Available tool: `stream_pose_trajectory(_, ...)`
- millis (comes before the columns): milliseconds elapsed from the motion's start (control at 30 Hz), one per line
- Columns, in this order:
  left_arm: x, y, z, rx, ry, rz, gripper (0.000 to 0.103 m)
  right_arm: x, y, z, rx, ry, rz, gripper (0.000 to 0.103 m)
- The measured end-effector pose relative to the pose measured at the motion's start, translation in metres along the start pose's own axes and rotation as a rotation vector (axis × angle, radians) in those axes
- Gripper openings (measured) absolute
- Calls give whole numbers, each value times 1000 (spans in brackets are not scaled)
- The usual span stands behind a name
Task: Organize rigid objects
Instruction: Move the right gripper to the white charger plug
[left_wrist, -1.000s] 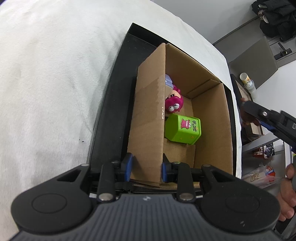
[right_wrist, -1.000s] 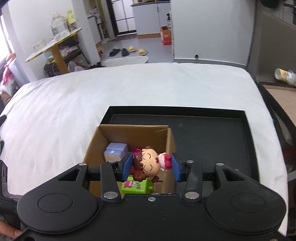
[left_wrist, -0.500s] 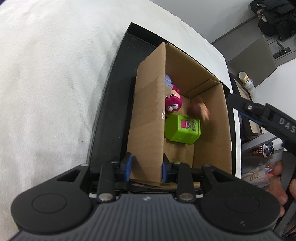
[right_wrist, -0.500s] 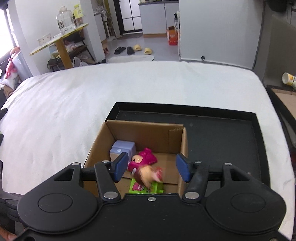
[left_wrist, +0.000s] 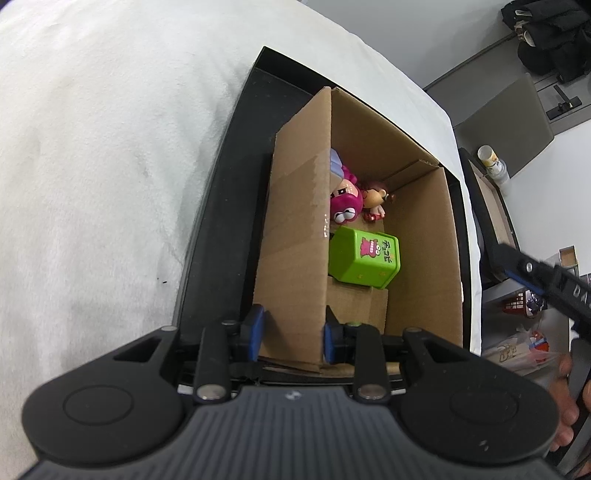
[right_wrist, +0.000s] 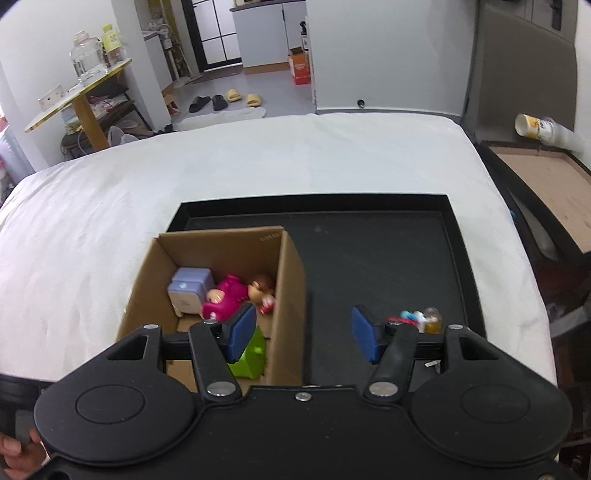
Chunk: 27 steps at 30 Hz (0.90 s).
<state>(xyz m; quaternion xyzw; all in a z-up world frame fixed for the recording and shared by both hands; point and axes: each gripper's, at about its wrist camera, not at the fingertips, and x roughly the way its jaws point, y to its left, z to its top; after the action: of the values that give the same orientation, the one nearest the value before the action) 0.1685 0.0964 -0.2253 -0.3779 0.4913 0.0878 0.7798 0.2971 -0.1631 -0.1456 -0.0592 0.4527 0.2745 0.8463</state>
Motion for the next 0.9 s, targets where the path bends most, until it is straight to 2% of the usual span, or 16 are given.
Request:
stream_pose_trajectory(533,0,0,0,-7,1,2,30,7,-45,-26,64,50,-66,61)
stream_pose_trajectory(900,1,0,1,-7,6,14,30,17,-79,-38,125,53,-101,61)
